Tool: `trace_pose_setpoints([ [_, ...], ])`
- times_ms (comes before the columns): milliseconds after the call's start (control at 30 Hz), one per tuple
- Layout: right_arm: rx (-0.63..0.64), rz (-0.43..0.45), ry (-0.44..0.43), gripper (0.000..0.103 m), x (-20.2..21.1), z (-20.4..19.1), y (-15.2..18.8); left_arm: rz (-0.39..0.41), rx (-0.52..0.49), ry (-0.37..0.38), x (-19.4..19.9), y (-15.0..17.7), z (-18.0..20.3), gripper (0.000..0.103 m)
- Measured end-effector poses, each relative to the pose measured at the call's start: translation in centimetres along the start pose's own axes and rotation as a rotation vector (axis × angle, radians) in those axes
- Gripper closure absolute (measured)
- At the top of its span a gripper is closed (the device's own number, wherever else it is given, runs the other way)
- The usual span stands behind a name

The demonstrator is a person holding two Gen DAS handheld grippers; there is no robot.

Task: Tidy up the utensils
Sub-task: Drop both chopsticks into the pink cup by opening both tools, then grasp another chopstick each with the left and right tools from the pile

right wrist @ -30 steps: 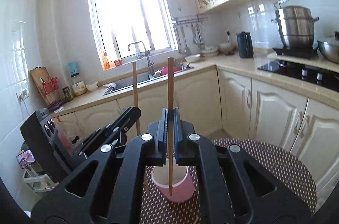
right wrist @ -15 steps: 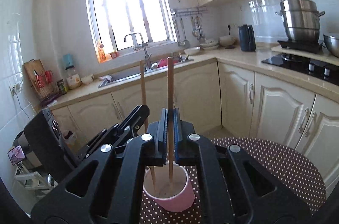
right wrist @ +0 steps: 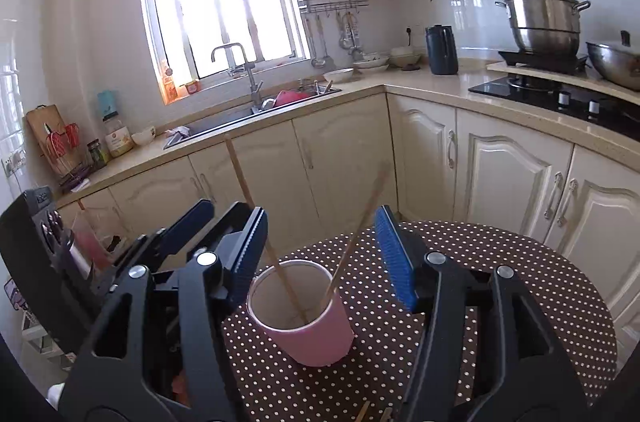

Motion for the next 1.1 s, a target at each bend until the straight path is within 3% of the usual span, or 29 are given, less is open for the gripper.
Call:
trace_pose_setpoints([
  [267,-0.003,0.004,0.037,0.047,4.1,0.0,-0.2,-0.065,0.004,0.01,4.1,-1.3,0.3,0.043],
  [467,0.003,-0.06,0.08,0.047,7.2,1.0,1.5,-0.245,0.012,0.065,6.2,0.5,1.4,0.043],
  [733,0.005,-0.228,0.167,0.047,9.8,4.1,6.0,-0.521,-0.034,0.14,7.5,5.8,4.4,0.043],
  [1000,0.008,-0.397,0.228,0.047,10.8,6.7,10.8,-0.776,-0.063,0.141,7.2,11.0,7.0,0.044],
  [1100,0.009,-0.452,0.235,0.047,11.0,7.2,11.9,-0.851,-0.073,0.137,7.3,12.6,7.5,0.056],
])
Point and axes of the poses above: each gripper's, at about its wrist camera, not at the fingertips, and x roughly against the way its jaws point, z to its right, y to its underside, the point moved 2 cm from there along -x, roughly the way its jaws point, and after that the axes turned 14 degrees about z, right-handed, at the moved point
